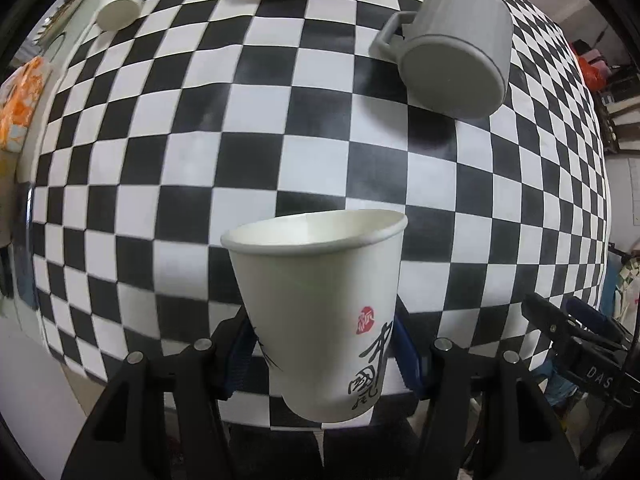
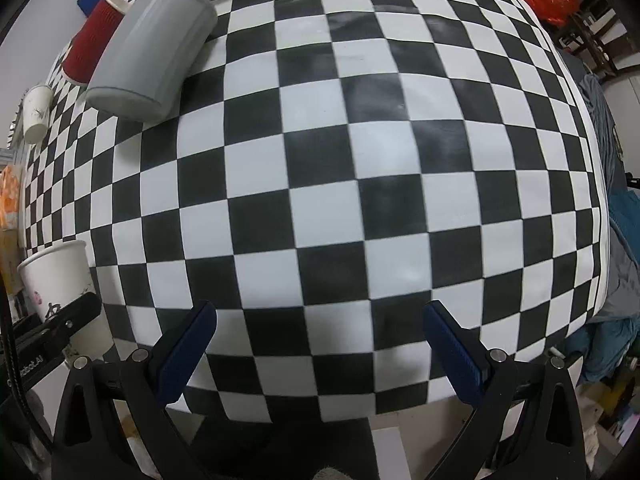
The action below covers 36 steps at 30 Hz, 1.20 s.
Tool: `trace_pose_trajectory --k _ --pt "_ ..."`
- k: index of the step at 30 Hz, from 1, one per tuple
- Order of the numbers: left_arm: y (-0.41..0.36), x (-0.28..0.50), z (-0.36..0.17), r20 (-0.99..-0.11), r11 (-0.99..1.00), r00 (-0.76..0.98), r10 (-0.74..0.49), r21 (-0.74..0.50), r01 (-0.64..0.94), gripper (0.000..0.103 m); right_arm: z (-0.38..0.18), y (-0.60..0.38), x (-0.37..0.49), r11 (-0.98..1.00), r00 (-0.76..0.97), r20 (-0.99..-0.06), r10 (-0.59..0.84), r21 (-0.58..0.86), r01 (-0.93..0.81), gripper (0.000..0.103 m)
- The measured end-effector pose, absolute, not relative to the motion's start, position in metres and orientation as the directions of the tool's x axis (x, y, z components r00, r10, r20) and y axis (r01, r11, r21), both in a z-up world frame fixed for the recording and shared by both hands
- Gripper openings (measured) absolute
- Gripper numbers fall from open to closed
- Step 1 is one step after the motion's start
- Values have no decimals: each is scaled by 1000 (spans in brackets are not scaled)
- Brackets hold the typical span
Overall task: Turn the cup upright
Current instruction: 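Lift the calligraphy cup with the left gripper and rotate it opening-up, then bring the cup toward the right gripper while the right gripper closes on it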
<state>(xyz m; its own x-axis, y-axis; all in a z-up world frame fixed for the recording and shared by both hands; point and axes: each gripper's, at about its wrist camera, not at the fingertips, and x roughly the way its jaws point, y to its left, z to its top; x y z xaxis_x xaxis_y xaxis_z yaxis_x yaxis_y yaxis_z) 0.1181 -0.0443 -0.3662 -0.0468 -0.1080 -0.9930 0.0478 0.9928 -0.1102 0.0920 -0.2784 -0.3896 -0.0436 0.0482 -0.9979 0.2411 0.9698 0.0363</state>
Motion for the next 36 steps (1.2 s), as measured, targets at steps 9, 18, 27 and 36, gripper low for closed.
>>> trace_pose_trajectory --k 9,18,27,36 --pt "-69 126 -394 -993 988 -81 -81 -91 122 61 -404 -260 102 971 -55 -998 19 6 239 103" --pt "-90 123 -403 -995 983 -65 -77 -86 162 86 -406 -220 107 973 -35 -997 63 54 225 103" --pt "-104 98 -375 -989 984 19 -149 -147 99 89 -384 -204 124 973 -4 -996 89 86 215 103" --pt "-36 86 -330 -959 1000 282 -15 -17 -3 90 -363 -188 114 967 -27 -981 191 184 174 103"
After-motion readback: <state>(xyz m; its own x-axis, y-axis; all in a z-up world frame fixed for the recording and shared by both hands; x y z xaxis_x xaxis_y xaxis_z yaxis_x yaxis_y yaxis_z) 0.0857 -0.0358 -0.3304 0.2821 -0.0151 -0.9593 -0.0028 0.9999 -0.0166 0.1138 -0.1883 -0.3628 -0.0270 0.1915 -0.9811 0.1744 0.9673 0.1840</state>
